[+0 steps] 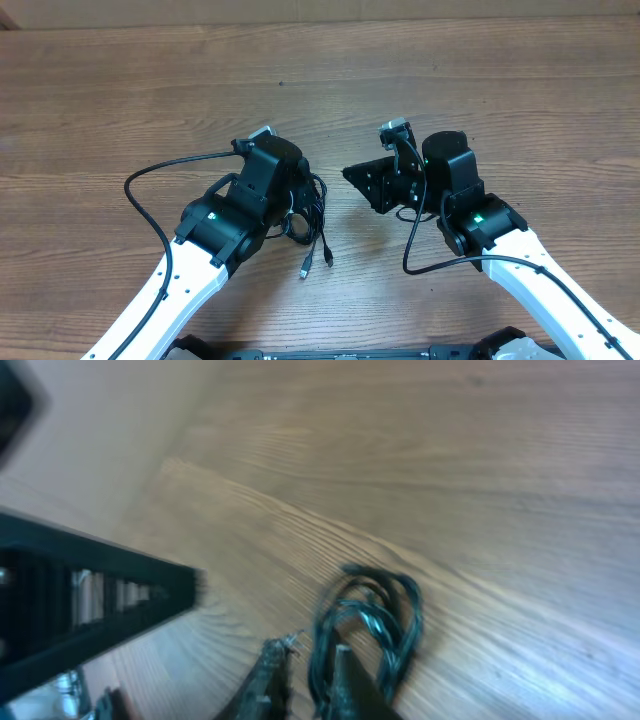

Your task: Untangle cables

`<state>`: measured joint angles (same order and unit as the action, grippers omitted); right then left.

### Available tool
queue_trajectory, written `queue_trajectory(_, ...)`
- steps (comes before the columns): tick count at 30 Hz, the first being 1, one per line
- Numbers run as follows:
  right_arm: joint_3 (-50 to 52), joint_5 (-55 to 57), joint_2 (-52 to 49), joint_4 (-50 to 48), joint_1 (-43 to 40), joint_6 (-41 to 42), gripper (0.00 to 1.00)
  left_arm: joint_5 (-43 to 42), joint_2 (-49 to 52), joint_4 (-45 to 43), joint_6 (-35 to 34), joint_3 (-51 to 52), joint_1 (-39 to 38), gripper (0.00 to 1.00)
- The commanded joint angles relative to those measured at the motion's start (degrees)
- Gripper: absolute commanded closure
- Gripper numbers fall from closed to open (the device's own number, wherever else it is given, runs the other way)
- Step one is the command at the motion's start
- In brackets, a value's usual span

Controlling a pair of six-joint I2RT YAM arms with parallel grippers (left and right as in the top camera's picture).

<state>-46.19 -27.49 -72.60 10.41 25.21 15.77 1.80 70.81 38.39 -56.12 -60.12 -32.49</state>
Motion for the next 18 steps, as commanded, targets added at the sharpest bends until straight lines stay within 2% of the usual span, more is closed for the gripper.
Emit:
queue_trajectory(1,-1.0,7.6,-0.9,1.0,-0.2,-1.1,0.79,3.5,0.0,1.2,2.6,-0.8,0.4,0.61)
queue_trajectory(5,-1.0,8.2,-3.9,0.7,-0.2,-2.4,0.75,4.9,0.0,2.2,2.6,-0.8,0.4,0.47)
queue_trajectory(14,-1.0,4.1,-15.4,-4.2,-0.2,-2.3,0.74,4.8,0.0,6.1,2.6,-0.8,0.4,0.45)
queue_trajectory(18,-1.0,1.8,-17.0,-6.8,-0.2,-2.3,0.68,4.8,0.0,7.7,2.6,-0.8,0.4,0.44)
